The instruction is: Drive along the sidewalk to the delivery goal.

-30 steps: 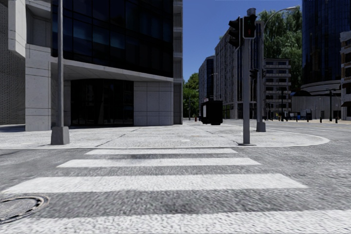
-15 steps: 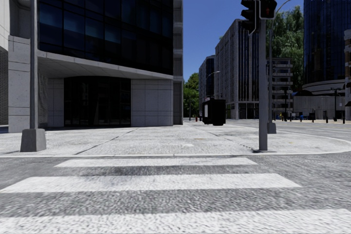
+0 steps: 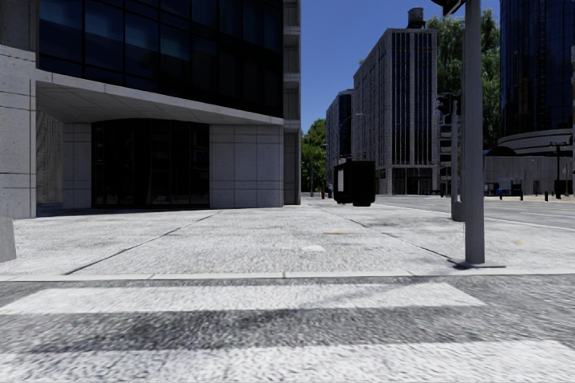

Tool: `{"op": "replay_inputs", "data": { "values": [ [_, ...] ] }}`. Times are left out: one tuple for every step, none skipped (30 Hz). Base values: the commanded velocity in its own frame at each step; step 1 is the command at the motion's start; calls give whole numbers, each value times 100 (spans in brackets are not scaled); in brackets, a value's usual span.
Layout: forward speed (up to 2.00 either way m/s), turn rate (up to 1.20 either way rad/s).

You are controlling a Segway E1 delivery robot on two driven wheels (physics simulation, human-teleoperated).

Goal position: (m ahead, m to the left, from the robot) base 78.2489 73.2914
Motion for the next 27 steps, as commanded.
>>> {"op": "replay_inputs", "data": {
  "values": [
    [200,0],
    [200,0],
    [200,0],
    [200,0],
    [200,0],
    [200,0],
    [200,0],
    [200,0],
    [200,0],
    [200,0],
    [200,0],
    [200,0],
    [200,0],
    [200,0],
    [200,0],
    [200,0],
    [200,0],
    [200,0],
    [200,0],
    [200,0],
    [200,0],
    [200,0],
    [200,0],
    [200,0],
    [200,0],
    [200,0],
    [200,0]
  ]
}}
